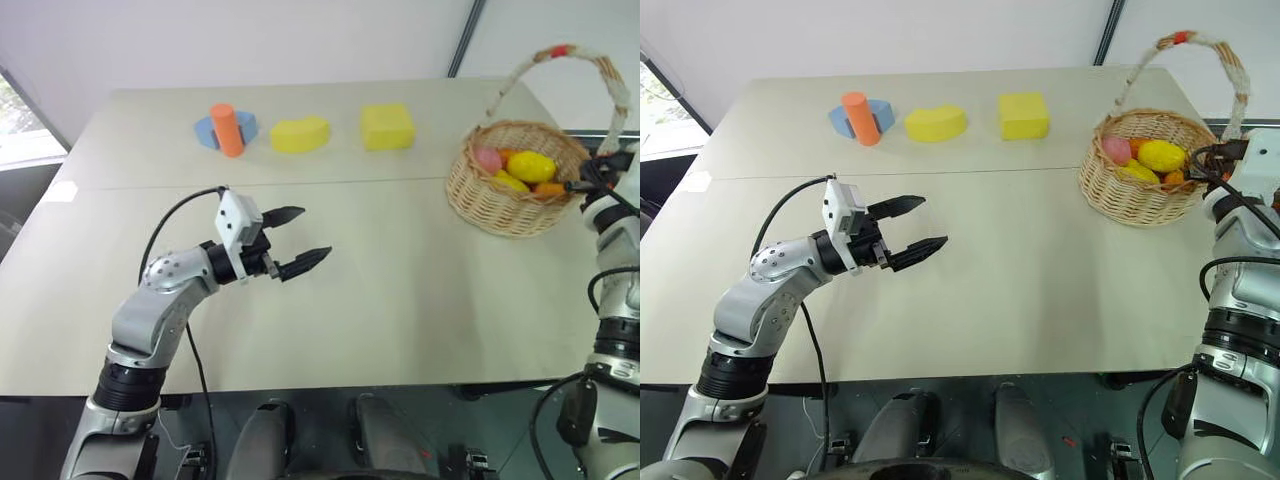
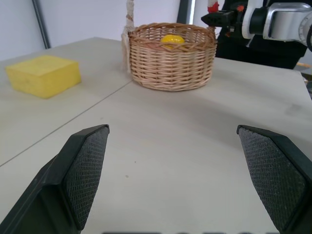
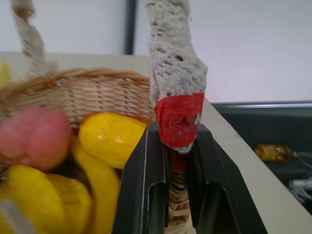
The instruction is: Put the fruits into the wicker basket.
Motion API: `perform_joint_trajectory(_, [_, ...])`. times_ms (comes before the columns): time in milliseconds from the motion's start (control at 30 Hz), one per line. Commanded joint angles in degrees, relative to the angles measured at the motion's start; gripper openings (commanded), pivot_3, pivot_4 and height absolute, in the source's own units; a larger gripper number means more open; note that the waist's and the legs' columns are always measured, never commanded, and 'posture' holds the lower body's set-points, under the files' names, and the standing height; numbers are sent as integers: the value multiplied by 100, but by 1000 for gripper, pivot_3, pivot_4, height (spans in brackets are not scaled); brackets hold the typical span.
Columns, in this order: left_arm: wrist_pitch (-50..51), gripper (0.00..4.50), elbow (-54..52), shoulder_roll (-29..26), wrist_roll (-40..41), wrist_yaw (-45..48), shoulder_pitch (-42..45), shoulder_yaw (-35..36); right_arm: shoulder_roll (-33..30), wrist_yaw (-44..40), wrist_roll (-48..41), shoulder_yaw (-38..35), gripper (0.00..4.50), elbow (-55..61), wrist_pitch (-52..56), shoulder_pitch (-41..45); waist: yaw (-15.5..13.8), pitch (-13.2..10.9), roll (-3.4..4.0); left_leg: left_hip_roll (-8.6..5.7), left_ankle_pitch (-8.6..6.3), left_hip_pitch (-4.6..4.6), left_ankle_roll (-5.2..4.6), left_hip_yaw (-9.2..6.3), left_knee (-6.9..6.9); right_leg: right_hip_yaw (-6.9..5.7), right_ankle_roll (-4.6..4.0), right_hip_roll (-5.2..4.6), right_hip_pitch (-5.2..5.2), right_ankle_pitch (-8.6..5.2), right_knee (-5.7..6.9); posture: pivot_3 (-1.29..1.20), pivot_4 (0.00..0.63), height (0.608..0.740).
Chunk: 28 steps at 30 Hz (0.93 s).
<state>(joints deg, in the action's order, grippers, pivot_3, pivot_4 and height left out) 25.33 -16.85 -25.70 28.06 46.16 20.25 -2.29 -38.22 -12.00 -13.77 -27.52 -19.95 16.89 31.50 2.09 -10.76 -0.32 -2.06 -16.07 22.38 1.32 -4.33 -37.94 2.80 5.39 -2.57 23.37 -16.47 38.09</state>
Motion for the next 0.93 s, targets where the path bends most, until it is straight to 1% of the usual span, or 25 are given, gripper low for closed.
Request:
perform_joint_trajectory(33, [-167,4500,-47,-18,-16,46,39,38,-192,-16,-49,-152,1334,356,-177,4,1,0,0,0,0,0,0,-1,0,0,0,0,0,0,0,0,150,740])
perform_joint_trajectory(67, [-169,4500,-45,-20,-15,45,34,42,-207,-13,-43,-169,1905,486,-177,-68,-1,0,0,0,0,0,0,-1,0,0,0,0,0,0,0,0,150,740])
perform_joint_trajectory(167, [-193,4500,-19,-47,-45,9,-2,75,-232,118,-59,-372,3343,995,-179,-323,-10,0,0,-1,0,1,0,-3,-1,1,0,-1,-1,0,0,0,150,740])
perform_joint_trajectory(233, [-227,4500,64,-86,-68,-40,-26,158,-219,139,-155,-564,3343,1354,-126,-535,-23,0,0,-2,0,1,0,-3,-1,2,0,-3,-1,0,-1,0,150,740])
perform_joint_trajectory(333, [-339,4500,315,-211,-204,-108,-83,323,-165,-76,-411,-836,3343,1873,-24,-998,-46,0,0,-2,0,1,0,-4,-1,2,1,-3,-2,0,-1,0,150,740])
perform_joint_trajectory(433, [-422,4500,587,-447,-420,-260,-342,626,-165,-1395,-936,-519,3343,2760,-14,-2080,-76,3,0,-1,-2,-3,-3,-9,0,0,1,0,-8,0,-2,0,150,740])
perform_joint_trajectory(533, [-491,4500,737,-552,-458,-382,-525,847,-196,-2225,-1458,3,3343,3566,220,-2581,-50,1,4,7,-4,-6,-7,-10,7,1,-1,6,-6,-2,-4,0,150,740])
perform_joint_trajectory(600, [-513,4500,788,-579,-470,-438,-623,926,-216,-2526,-1604,372,3343,3841,379,-2676,-24,0,4,4,-4,-6,-7,-7,4,1,2,-1,-7,0,-3,0,150,740])
perform_joint_trajectory(667, [-510,4500,815,-586,-499,-533,-714,1002,-246,-2753,-1461,854,3343,3901,436,-2691,-40,2,1,3,-3,-9,-5,-10,-5,-1,8,-5,-17,3,-4,0,150,740])
perform_joint_trajectory(733, [-469,4500,776,-543,-439,-638,-768,1091,-218,-2794,-1224,1204,3343,3767,365,-2593,-77,2,-4,2,-3,-15,-5,-12,-6,-2,8,-6,-25,3,-6,0,150,740])
perform_joint_trajectory(933, [-349,4500,563,-533,-347,-782,-975,1192,-112,-2894,-972,1643,3343,3355,207,-2227,-142,2,-4,-3,-4,0,-5,-12,-4,-3,7,-13,-8,3,-10,0,150,740])
